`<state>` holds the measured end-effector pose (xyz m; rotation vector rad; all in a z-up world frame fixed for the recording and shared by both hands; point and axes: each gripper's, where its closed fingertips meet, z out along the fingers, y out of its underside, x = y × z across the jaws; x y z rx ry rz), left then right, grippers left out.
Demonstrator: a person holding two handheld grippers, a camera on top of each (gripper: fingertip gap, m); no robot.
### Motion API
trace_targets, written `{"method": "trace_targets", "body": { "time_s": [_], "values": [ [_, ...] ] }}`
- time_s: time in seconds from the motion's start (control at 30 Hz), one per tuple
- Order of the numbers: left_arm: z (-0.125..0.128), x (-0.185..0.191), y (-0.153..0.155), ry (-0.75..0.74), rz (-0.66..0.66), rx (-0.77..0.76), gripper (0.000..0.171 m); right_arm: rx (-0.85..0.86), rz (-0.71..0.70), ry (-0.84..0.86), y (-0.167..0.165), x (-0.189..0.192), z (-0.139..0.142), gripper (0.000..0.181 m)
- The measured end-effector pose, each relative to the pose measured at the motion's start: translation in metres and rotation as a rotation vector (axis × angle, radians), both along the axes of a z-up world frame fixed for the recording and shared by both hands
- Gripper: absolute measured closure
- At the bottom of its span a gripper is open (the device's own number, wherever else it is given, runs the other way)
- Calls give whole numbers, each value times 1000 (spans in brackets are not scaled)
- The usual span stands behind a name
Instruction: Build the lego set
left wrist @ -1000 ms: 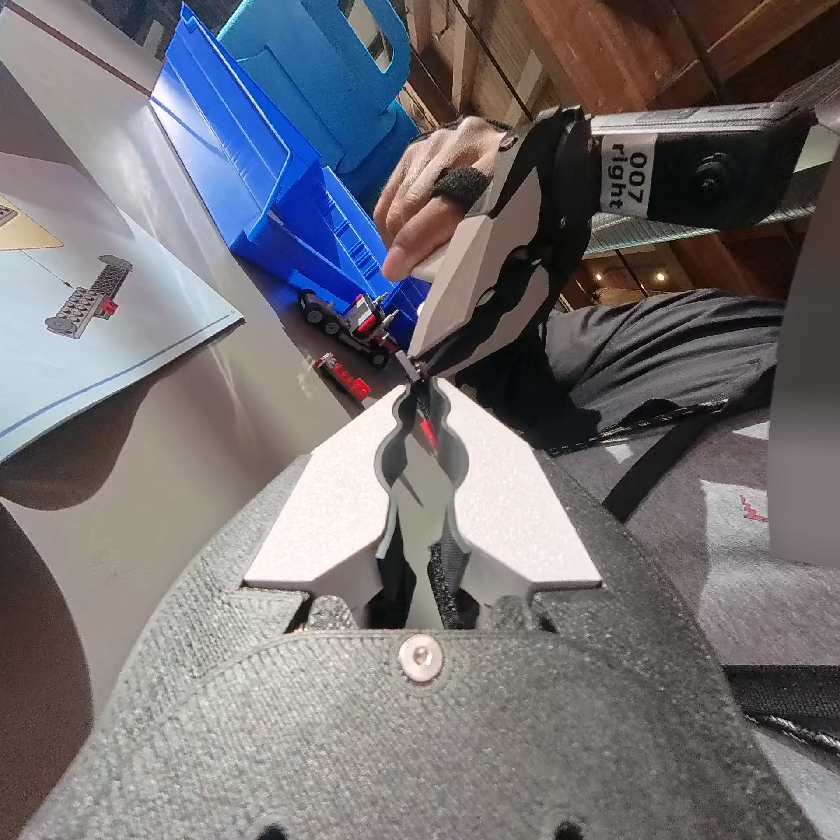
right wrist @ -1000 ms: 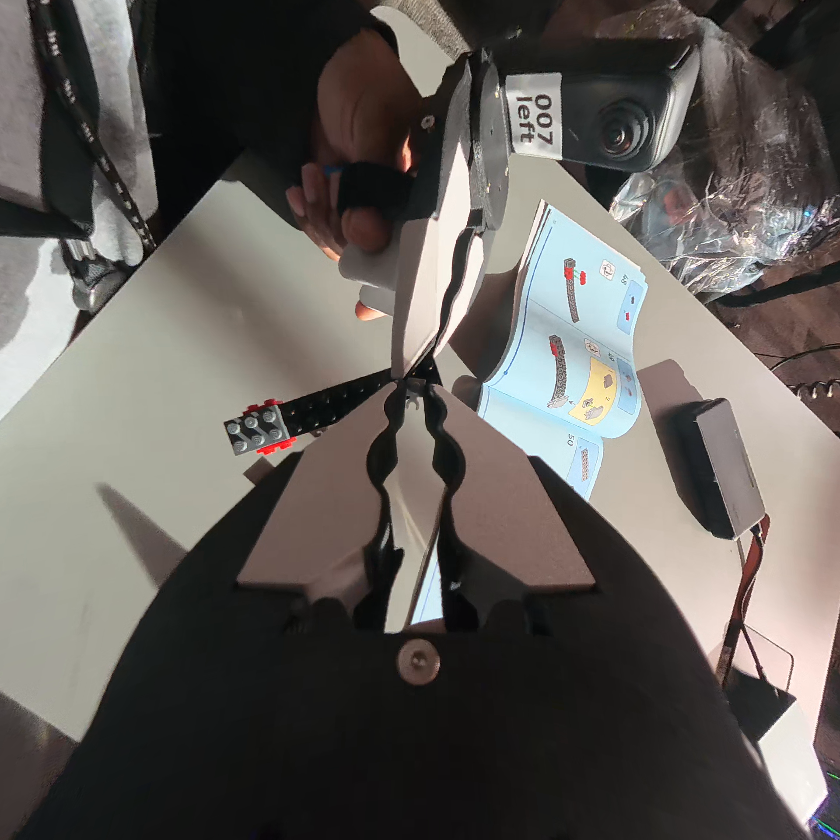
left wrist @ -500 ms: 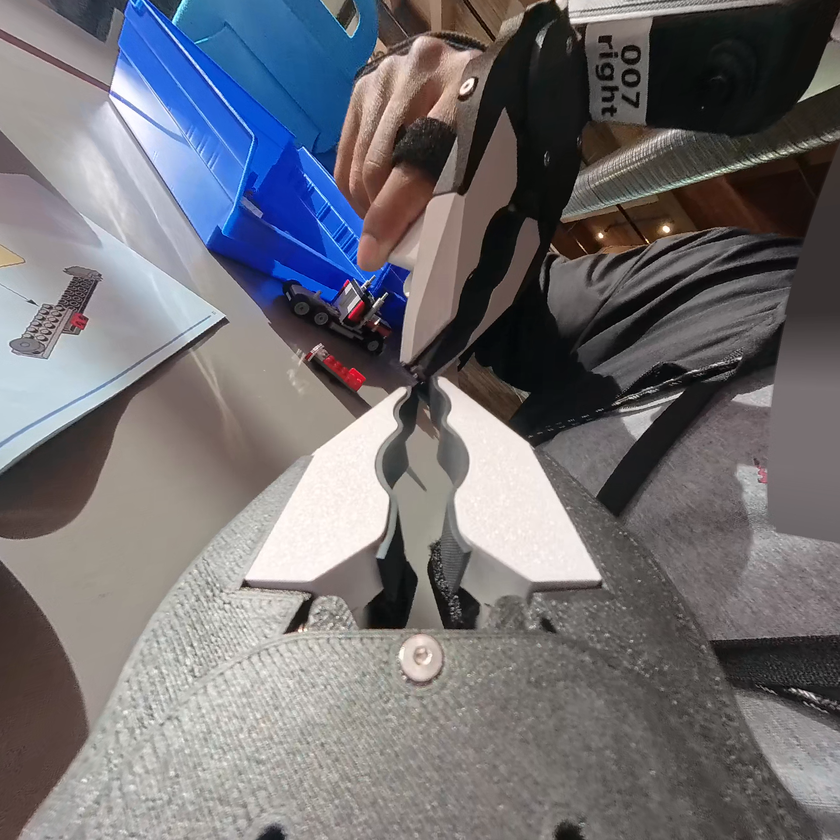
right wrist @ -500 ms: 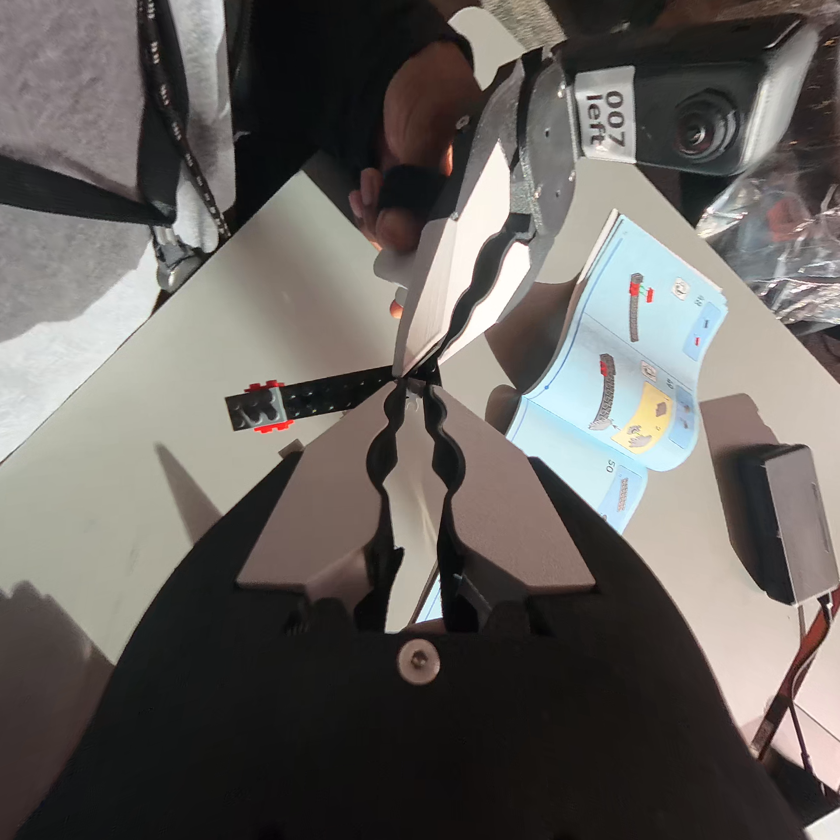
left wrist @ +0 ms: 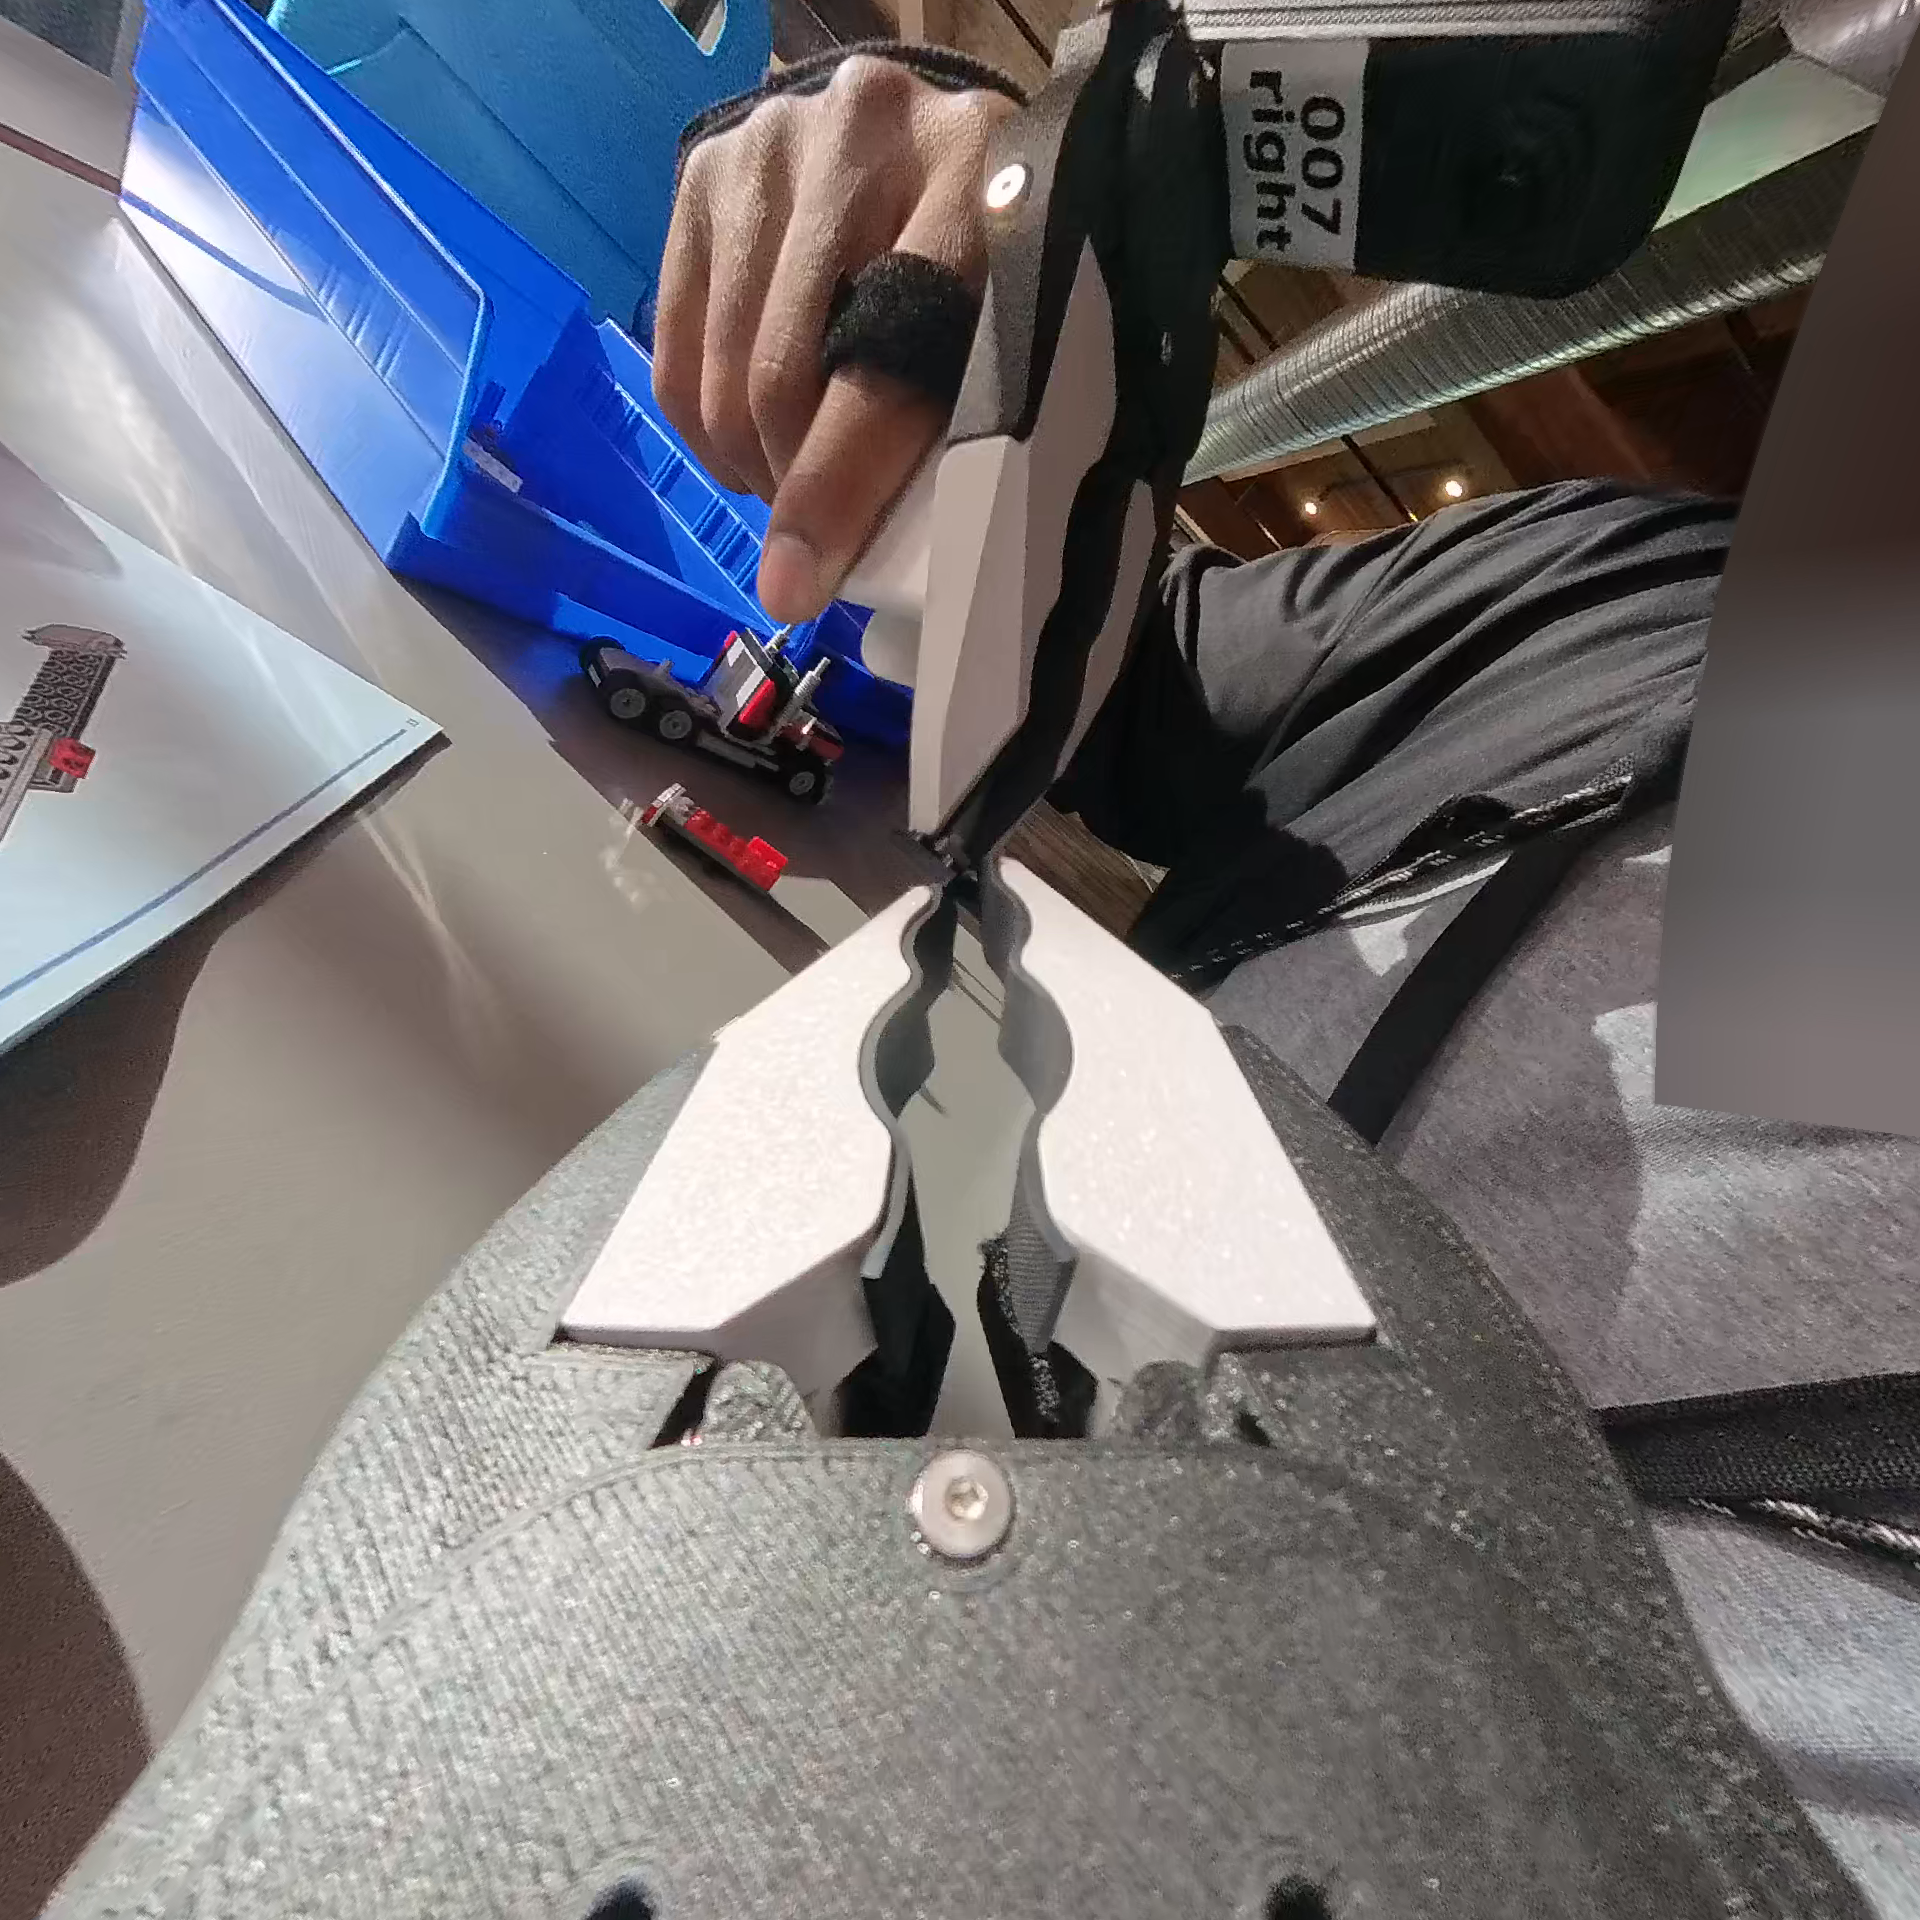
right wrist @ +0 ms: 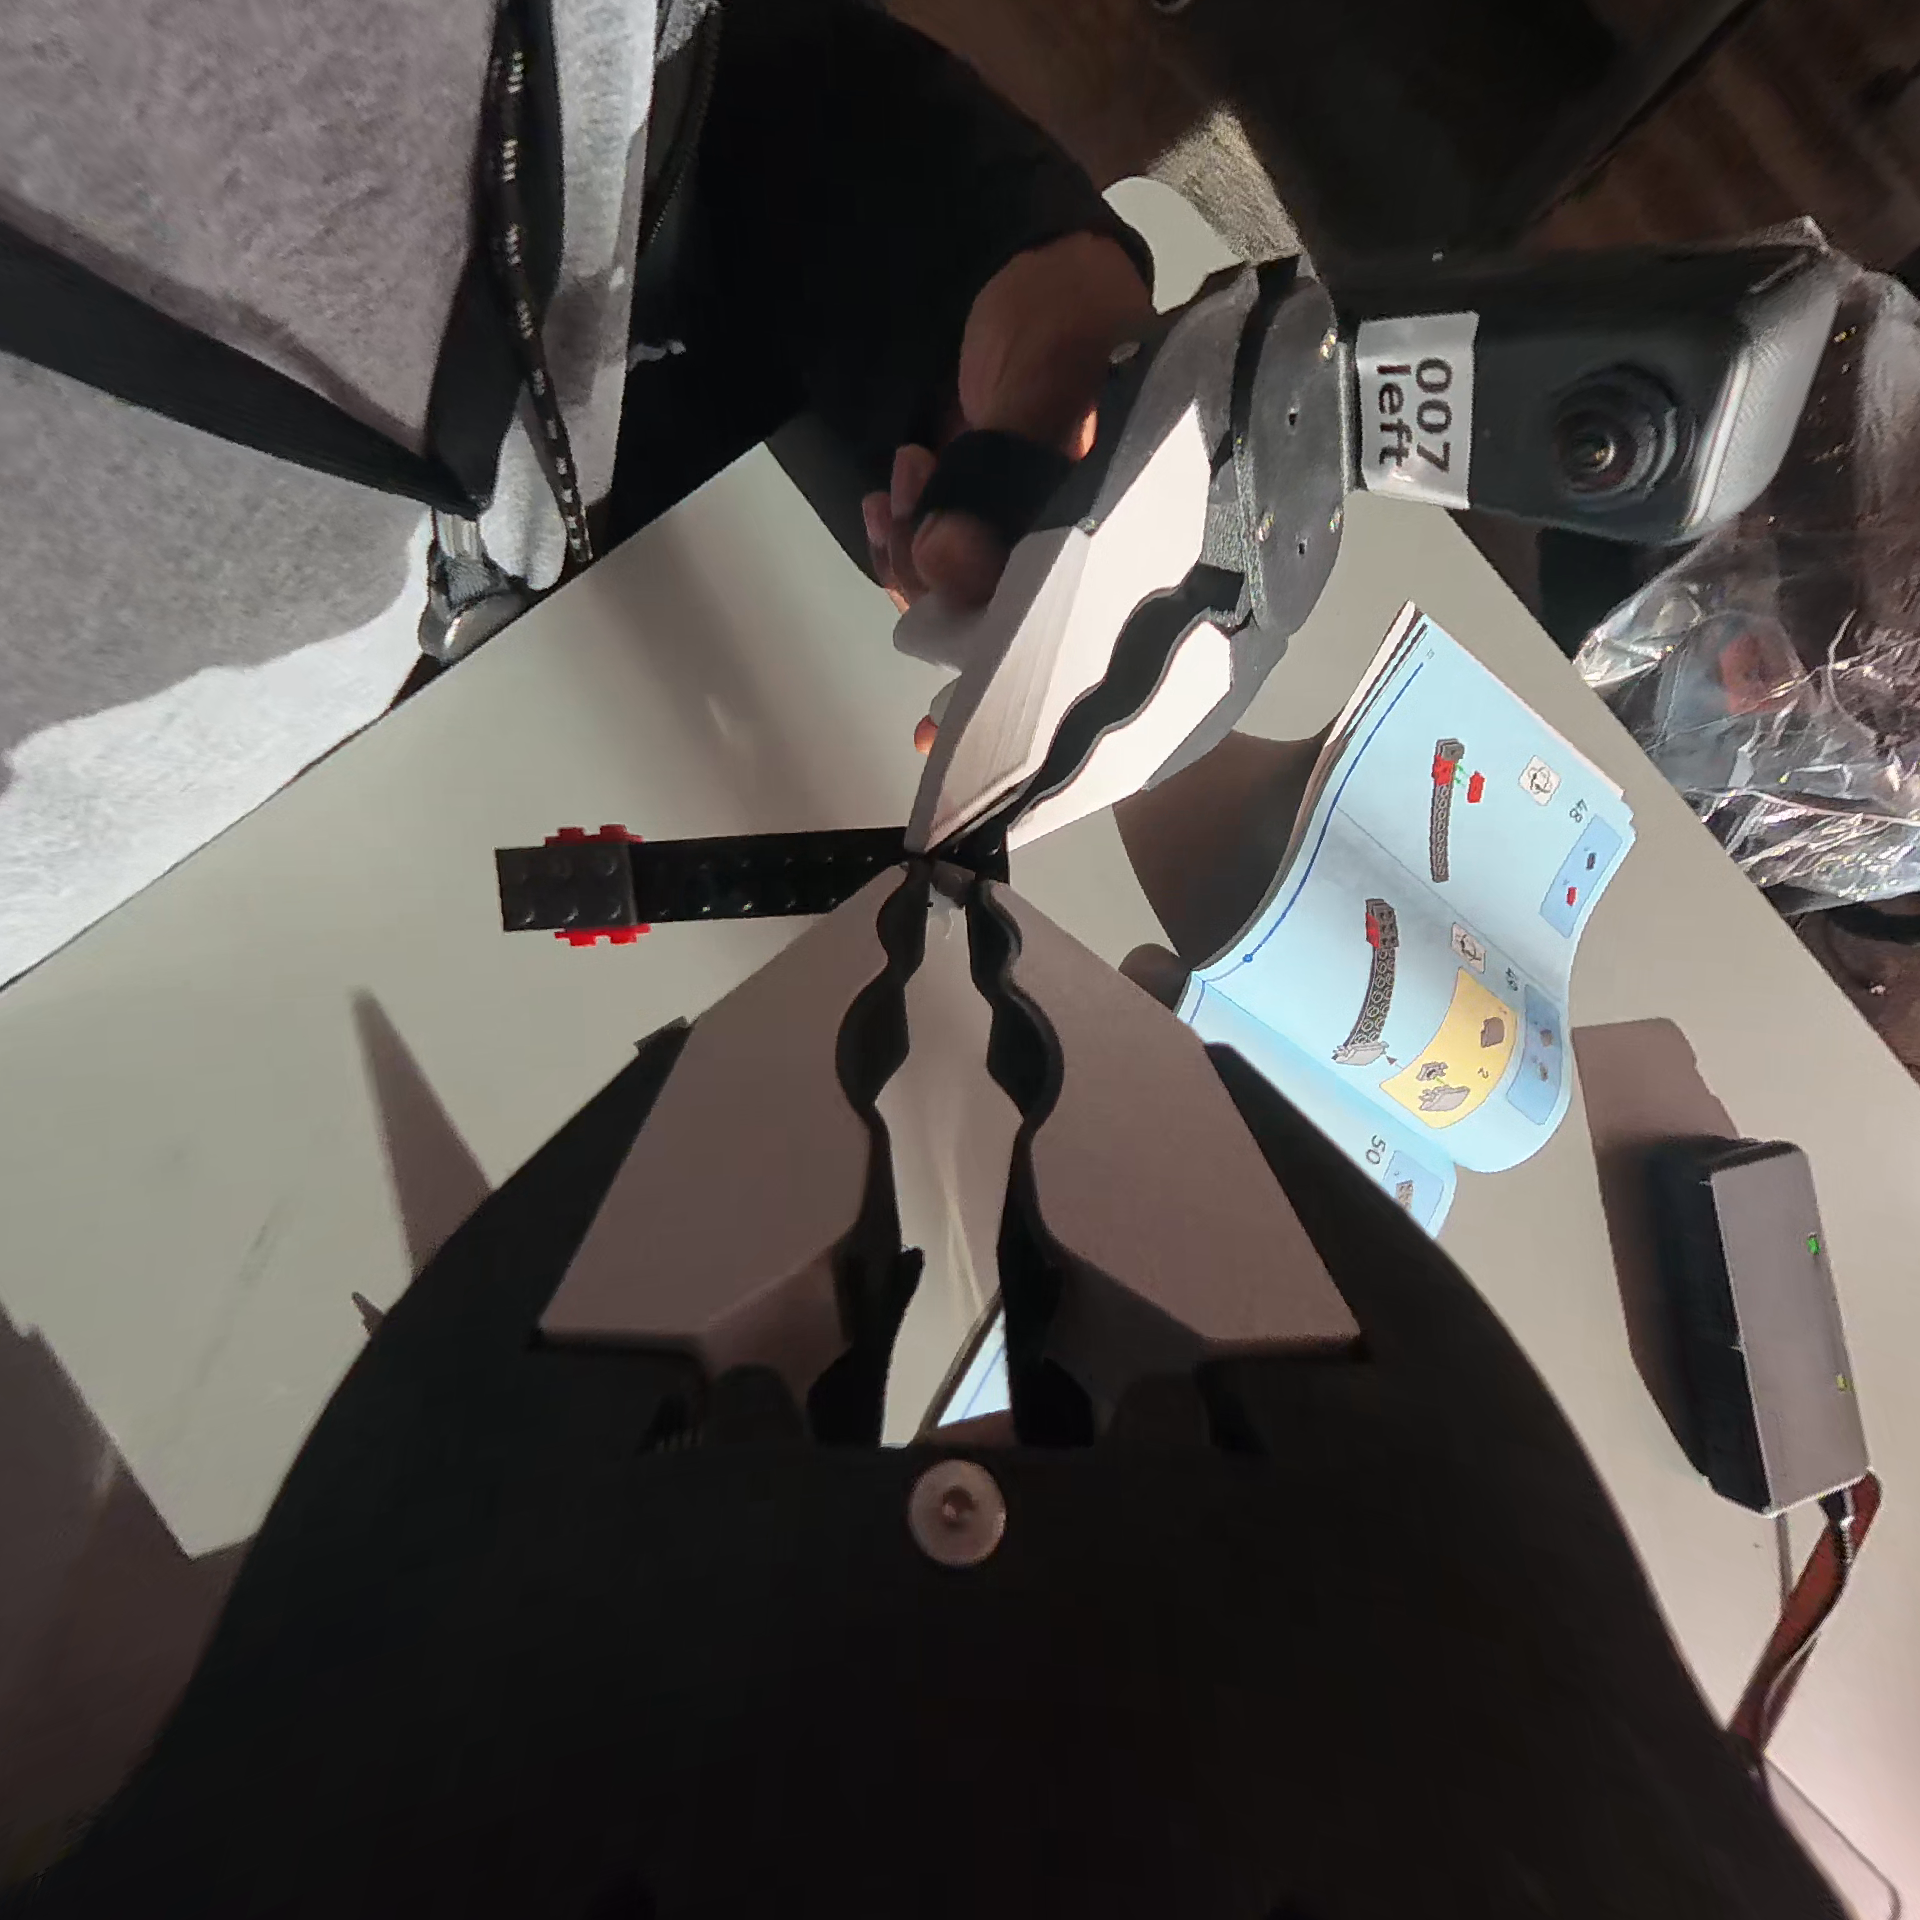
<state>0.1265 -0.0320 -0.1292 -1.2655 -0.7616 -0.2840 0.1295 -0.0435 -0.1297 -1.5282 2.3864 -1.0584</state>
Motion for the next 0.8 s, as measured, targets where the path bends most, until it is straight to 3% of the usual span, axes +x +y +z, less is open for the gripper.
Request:
{"method": "trace_targets", "body": {
  "time_s": [0.53,0.8],
  "values": [
    [3,12,11,34,-101,6,167,50,269,140,11,13,0,171],
    [11,11,6,66,-73,51,167,34,191,68,6,11,8,171]
  ]
}}
